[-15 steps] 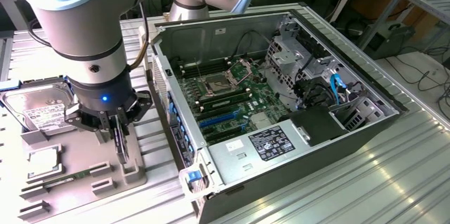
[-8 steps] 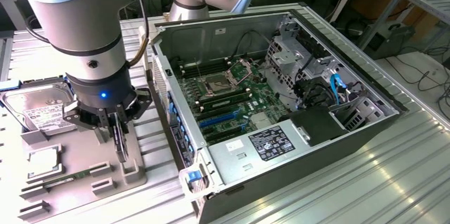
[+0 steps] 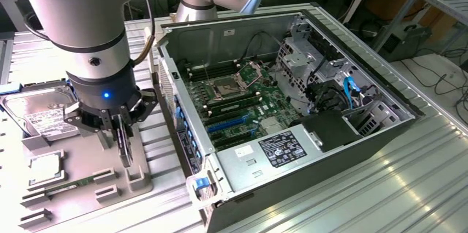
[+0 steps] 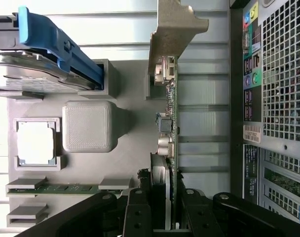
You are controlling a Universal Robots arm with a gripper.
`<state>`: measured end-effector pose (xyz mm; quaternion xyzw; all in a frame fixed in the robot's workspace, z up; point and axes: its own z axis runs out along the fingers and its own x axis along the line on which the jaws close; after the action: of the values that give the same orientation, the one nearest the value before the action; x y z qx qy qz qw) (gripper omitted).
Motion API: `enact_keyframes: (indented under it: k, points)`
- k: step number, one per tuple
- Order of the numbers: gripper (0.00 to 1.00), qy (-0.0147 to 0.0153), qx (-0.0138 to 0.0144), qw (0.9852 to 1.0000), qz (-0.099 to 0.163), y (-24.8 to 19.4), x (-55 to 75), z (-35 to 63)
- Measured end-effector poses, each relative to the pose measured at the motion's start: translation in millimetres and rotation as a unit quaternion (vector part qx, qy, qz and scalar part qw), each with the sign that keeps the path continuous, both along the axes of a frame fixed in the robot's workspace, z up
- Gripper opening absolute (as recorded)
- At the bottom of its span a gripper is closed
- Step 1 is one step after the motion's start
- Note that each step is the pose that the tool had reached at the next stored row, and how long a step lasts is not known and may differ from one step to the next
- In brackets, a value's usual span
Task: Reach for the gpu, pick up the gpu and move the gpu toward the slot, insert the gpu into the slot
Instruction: 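Pick up the gpu and move the gpu toward the slot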
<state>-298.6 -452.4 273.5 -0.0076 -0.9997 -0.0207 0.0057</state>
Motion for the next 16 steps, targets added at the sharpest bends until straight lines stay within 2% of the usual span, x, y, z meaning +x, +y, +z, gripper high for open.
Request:
enact_keyframes:
  k: [16]
  points:
    - [0.28,-0.0001,0.0000,1.0000,0.000,0.0,0.0,14.3]
